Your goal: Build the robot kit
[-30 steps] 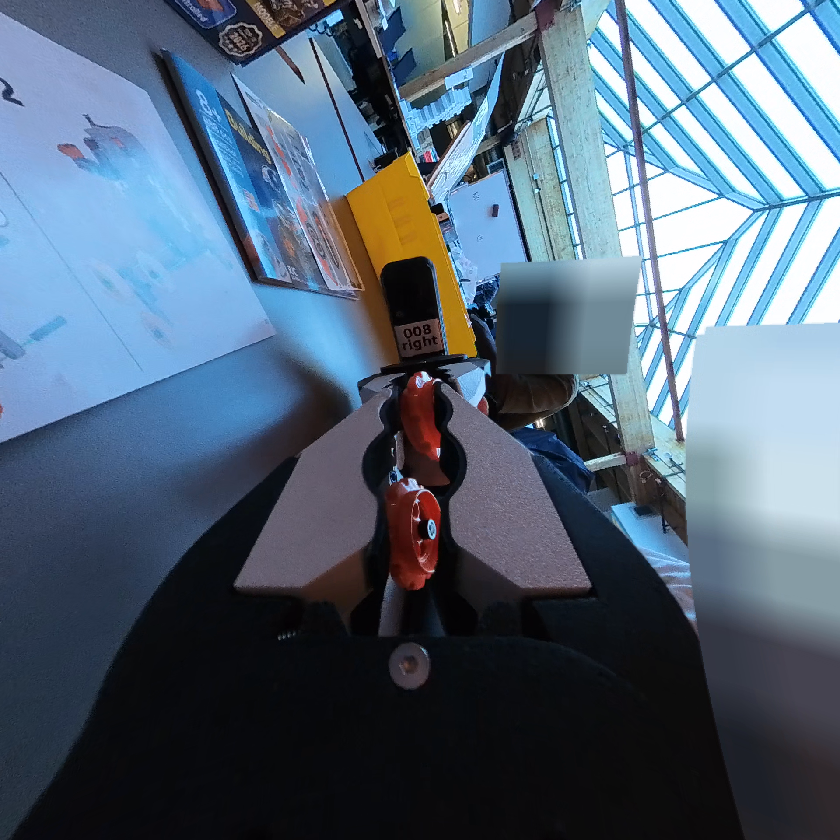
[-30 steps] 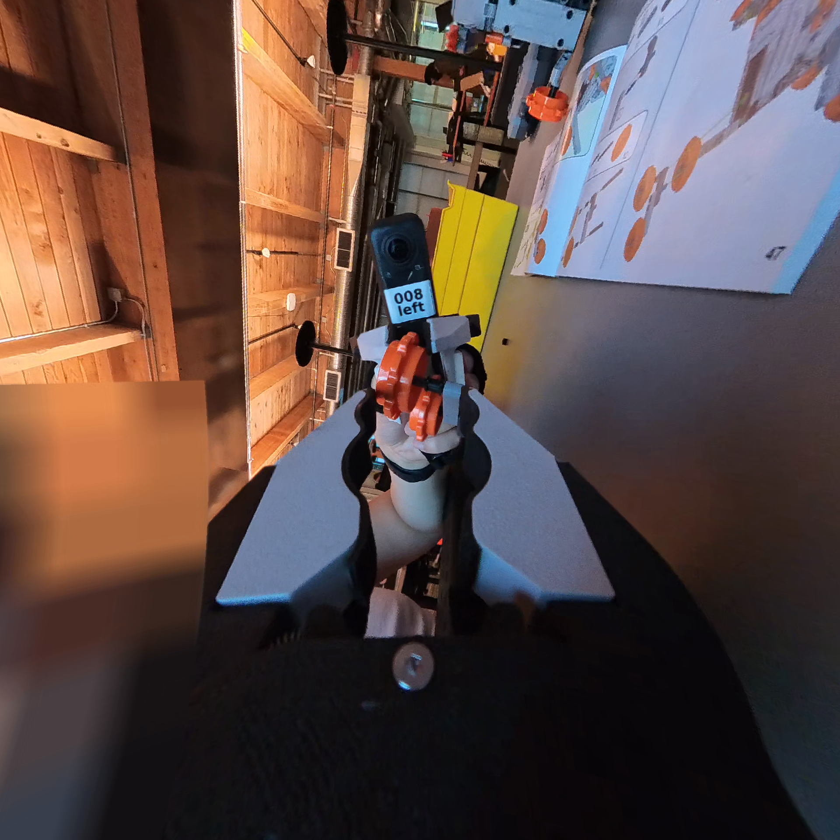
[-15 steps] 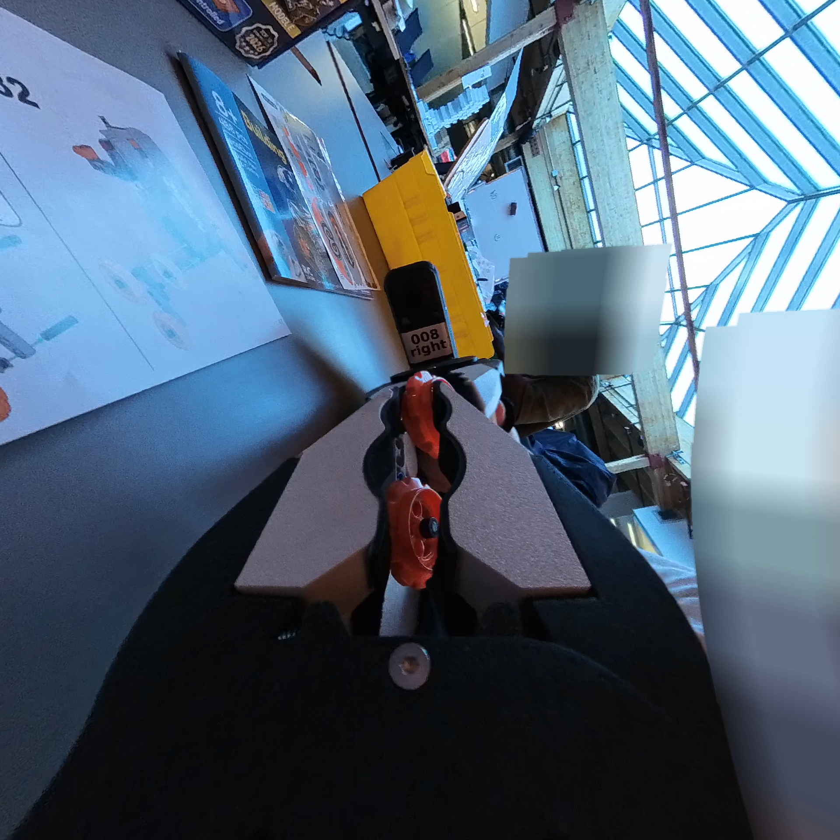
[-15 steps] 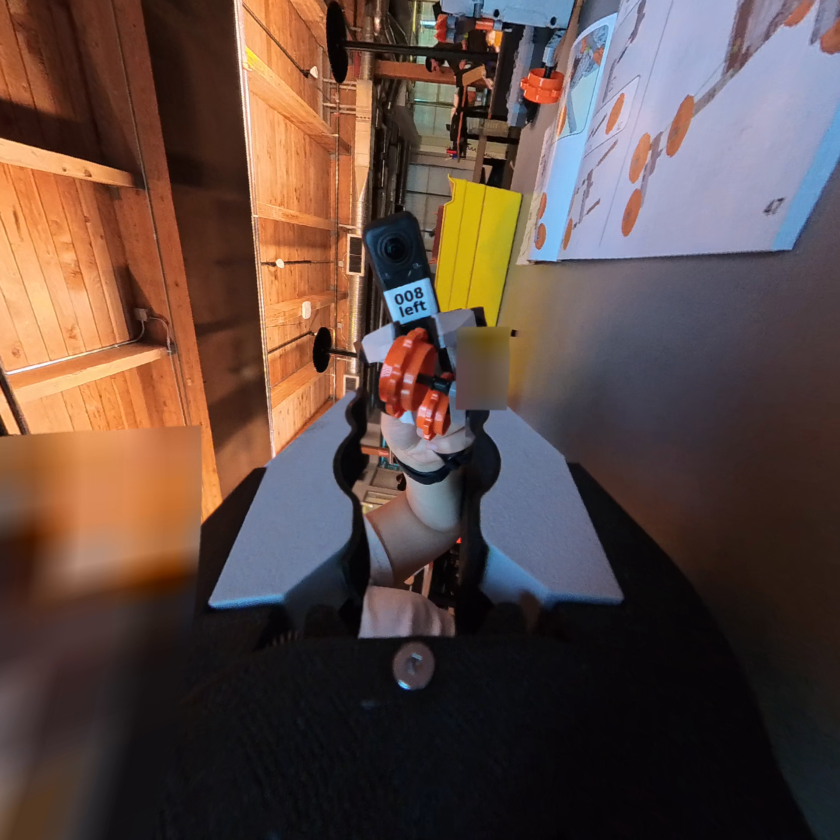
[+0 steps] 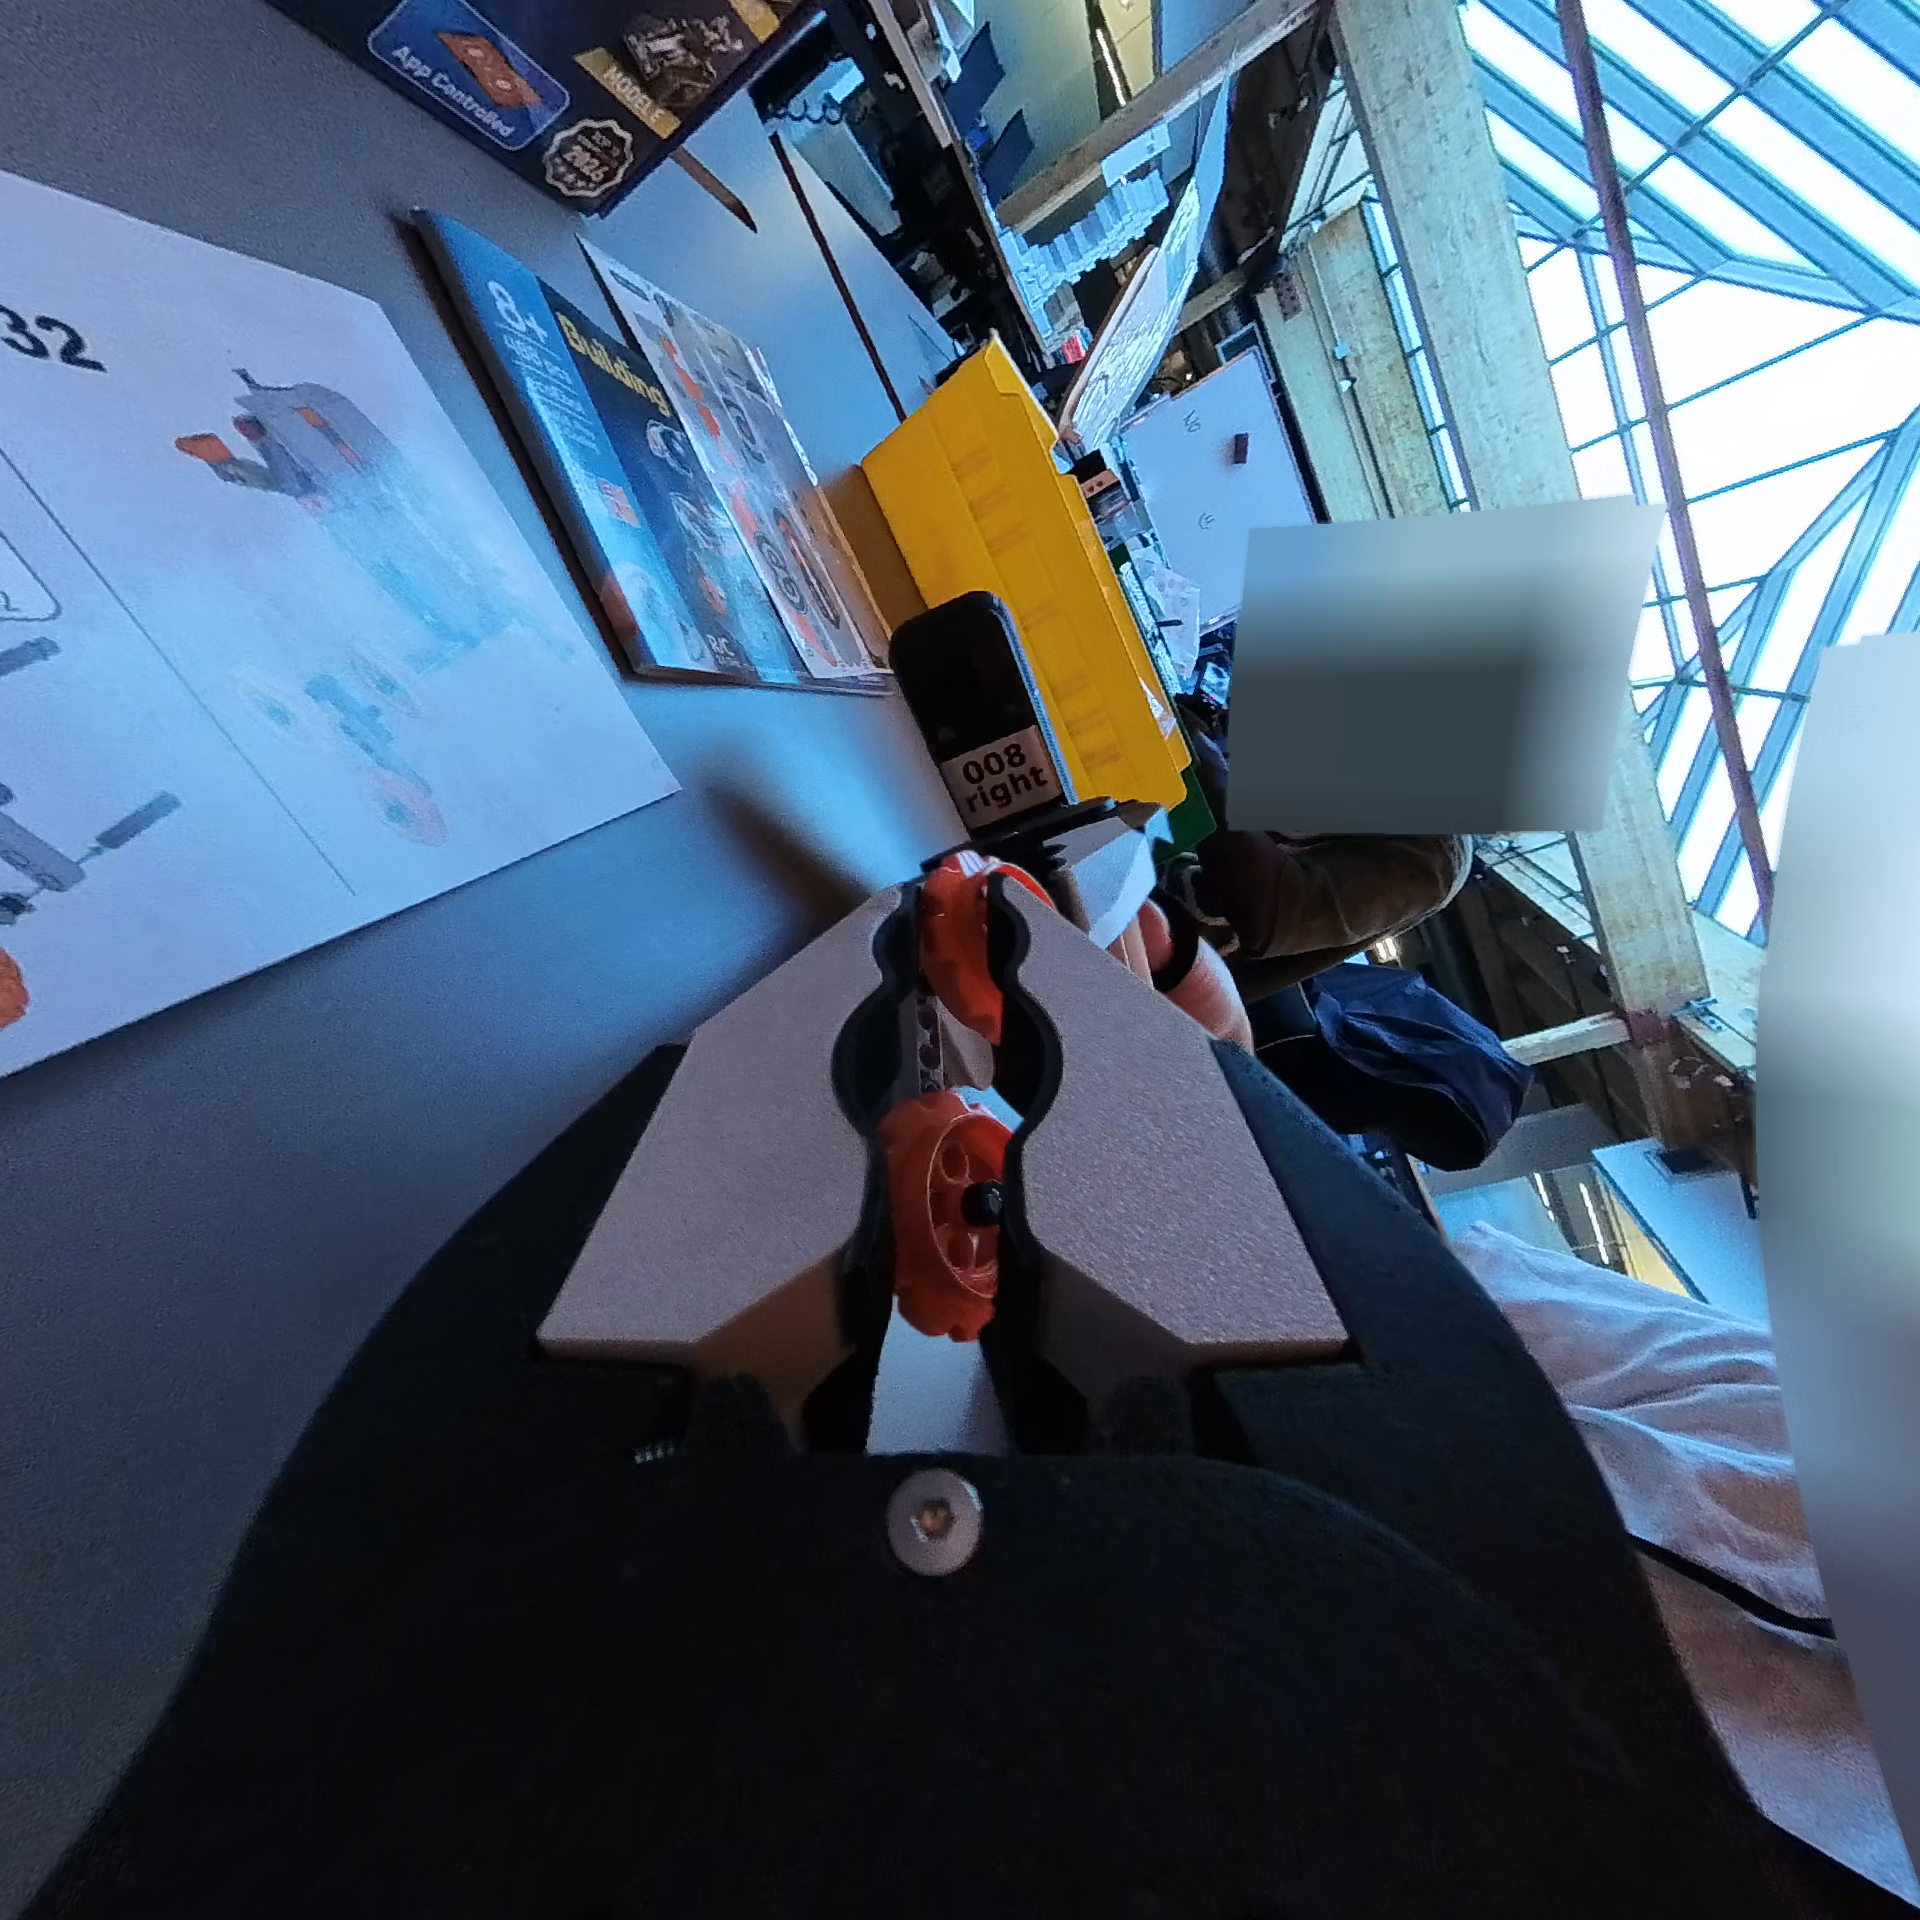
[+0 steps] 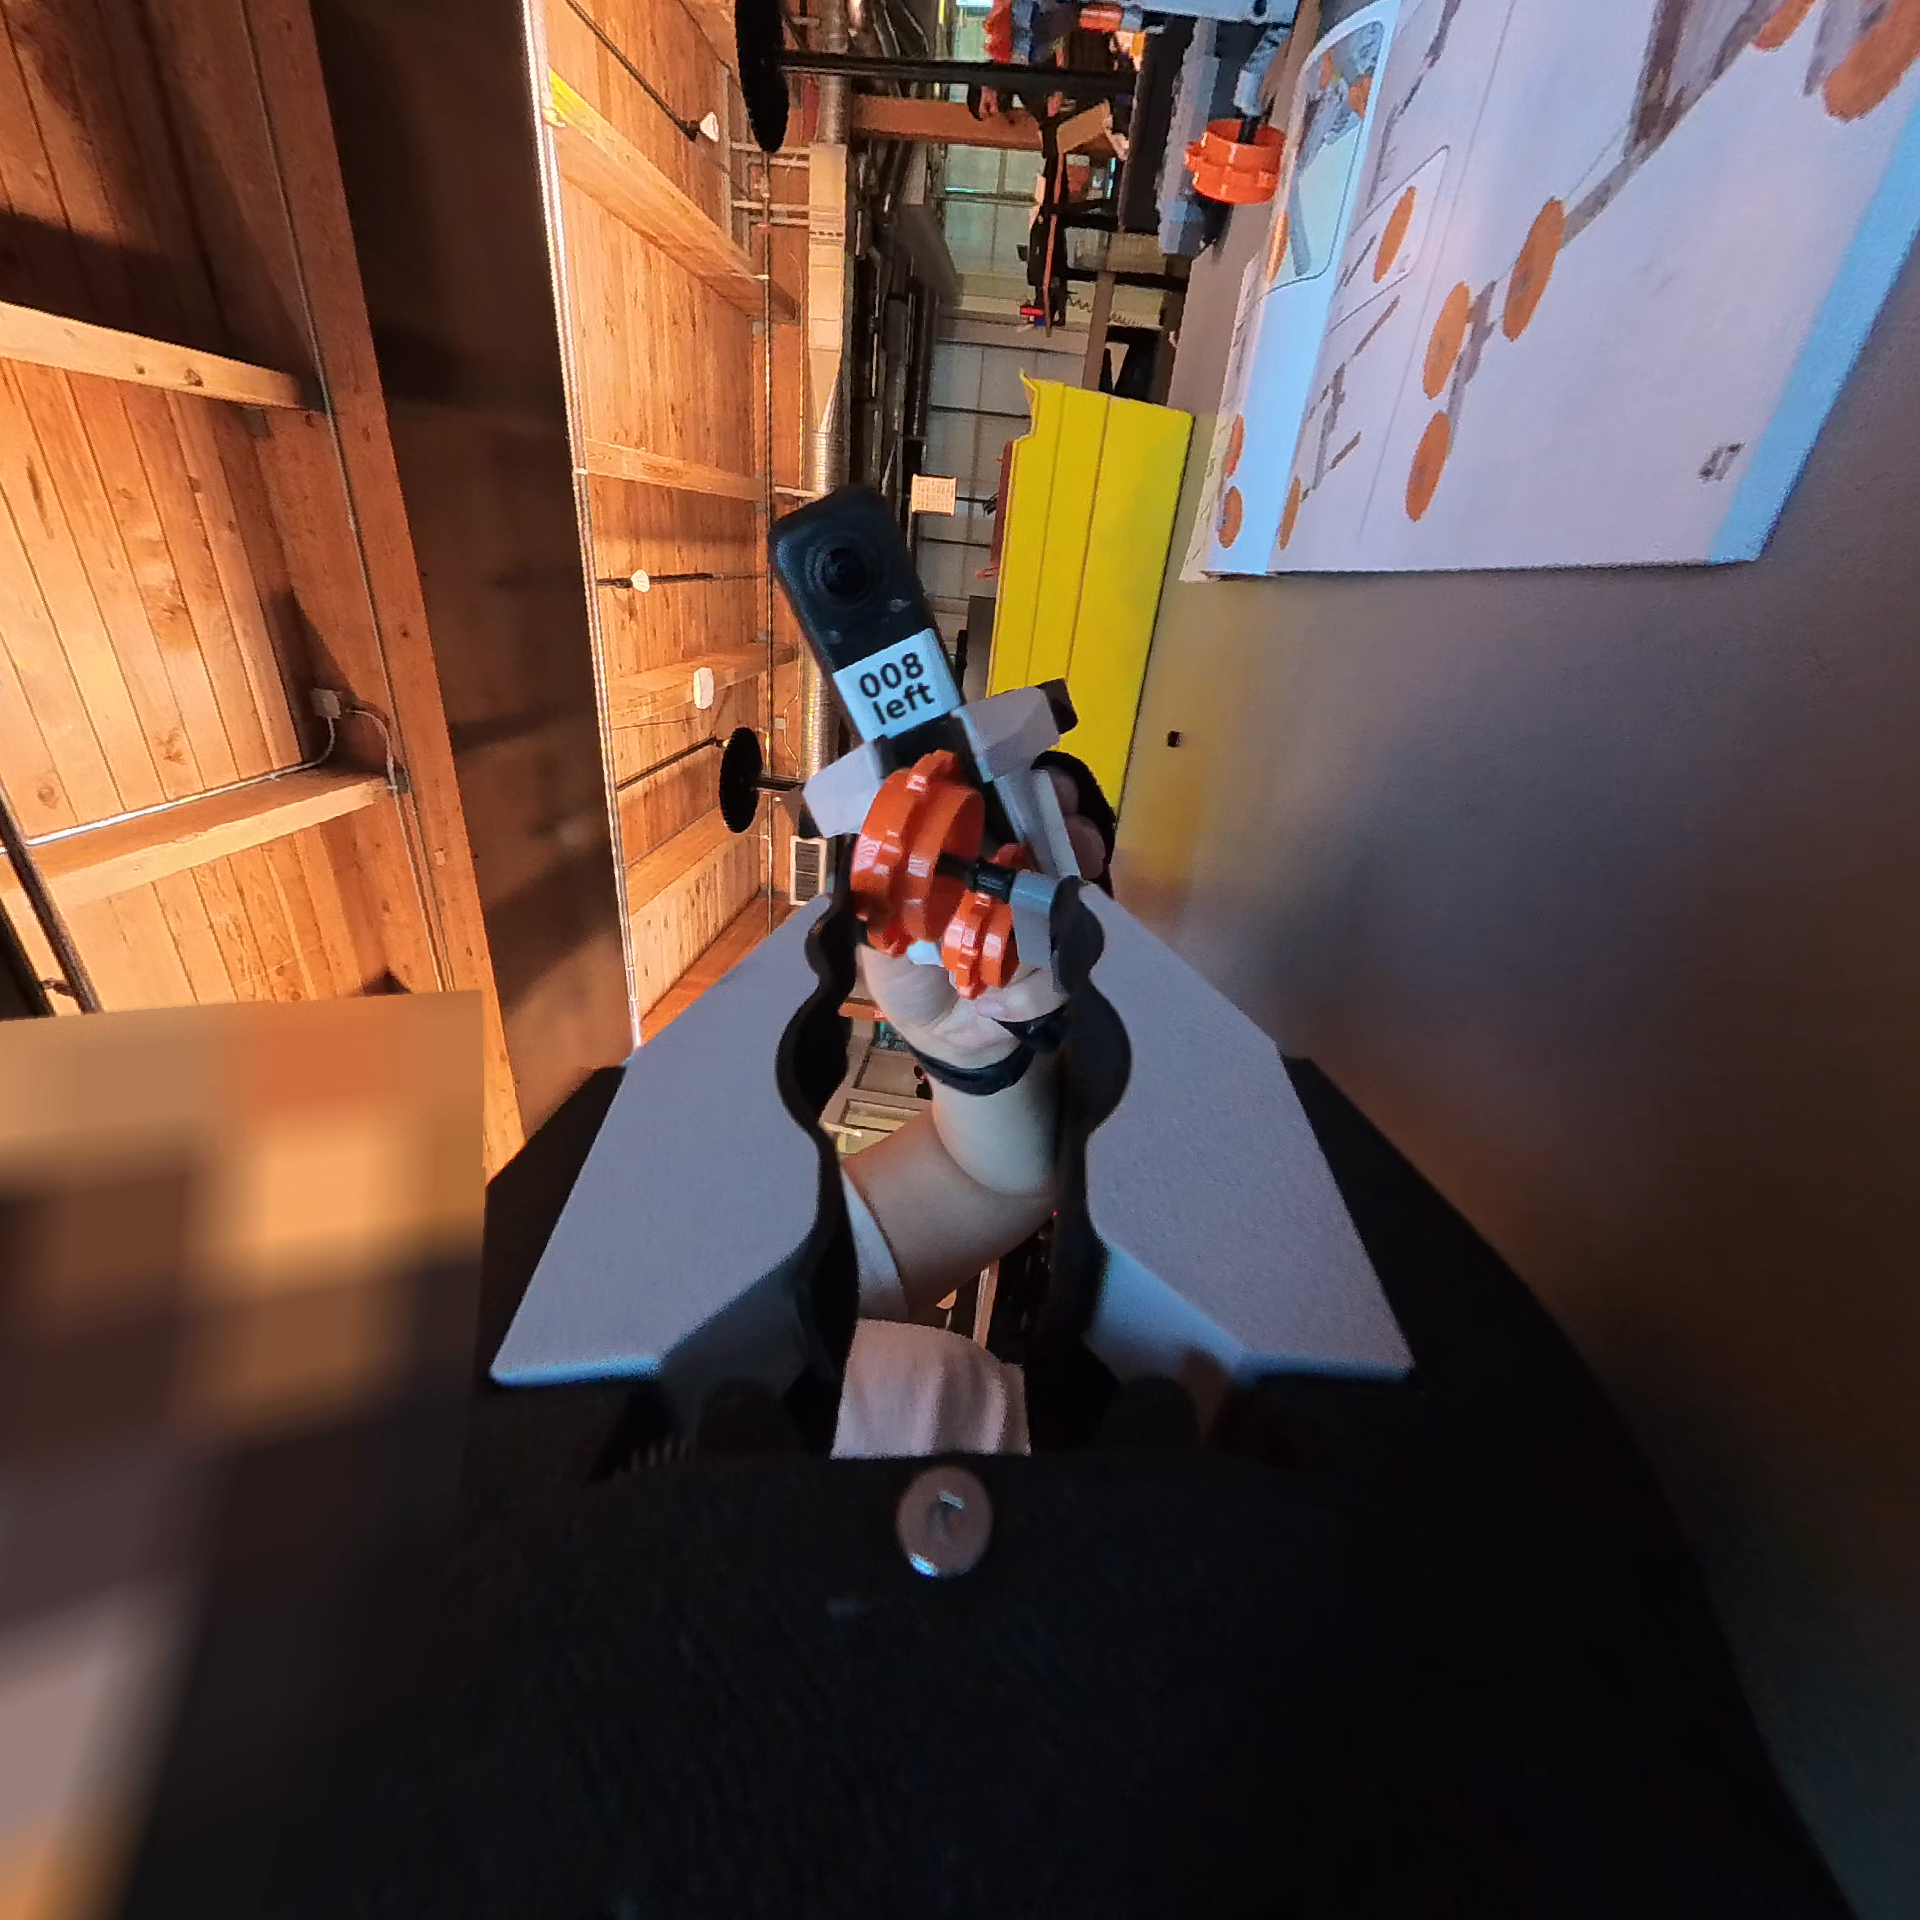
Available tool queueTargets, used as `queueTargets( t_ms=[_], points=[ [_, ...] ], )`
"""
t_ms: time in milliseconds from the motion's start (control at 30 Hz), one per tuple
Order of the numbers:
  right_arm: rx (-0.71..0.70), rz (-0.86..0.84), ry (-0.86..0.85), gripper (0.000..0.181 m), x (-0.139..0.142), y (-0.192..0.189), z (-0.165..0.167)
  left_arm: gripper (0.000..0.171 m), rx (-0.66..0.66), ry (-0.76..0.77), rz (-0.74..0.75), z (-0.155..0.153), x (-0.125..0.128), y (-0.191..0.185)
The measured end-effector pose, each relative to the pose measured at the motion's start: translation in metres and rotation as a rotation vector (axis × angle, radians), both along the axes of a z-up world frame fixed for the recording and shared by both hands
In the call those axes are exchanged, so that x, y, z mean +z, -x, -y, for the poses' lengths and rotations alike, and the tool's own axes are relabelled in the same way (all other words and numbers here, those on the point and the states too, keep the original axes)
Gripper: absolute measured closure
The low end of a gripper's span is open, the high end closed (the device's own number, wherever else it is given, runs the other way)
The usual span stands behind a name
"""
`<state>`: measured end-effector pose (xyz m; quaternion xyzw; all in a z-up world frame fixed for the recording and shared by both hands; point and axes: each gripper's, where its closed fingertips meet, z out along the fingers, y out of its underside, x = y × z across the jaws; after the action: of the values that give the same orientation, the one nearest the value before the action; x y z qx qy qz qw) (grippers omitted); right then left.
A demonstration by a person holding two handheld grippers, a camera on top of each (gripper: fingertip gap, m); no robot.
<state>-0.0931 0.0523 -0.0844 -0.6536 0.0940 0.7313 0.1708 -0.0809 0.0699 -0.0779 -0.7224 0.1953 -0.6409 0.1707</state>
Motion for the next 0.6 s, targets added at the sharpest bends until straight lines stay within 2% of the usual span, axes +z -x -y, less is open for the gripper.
queueTargets(
  t_ms=[133,233,300,567,600],
  points=[
    [0.017,-0.049,-0.018,0.144,0.005,-0.003,0.002,0.149,-0.022,0.014,0.071,-0.003,0.014,0.005],
    [0.02,-0.088,-0.025,0.144,0.01,-0.002,0.003,0.136,-0.088,0.042,0.05,0.002,0.01,0.007],
    [0.031,-0.12,-0.04,0.144,0.015,-0.002,0.005,0.128,-0.15,0.114,0.071,0.009,0.01,0.006],
    [0.043,-0.135,-0.105,0.143,0.024,-0.002,0.008,0.126,-0.316,0.333,0.15,0.03,0.012,0.006],
    [0.051,-0.111,-0.111,0.144,0.021,-0.001,0.009,0.13,-0.316,0.344,0.16,0.03,0.013,0.005]
  ],
)
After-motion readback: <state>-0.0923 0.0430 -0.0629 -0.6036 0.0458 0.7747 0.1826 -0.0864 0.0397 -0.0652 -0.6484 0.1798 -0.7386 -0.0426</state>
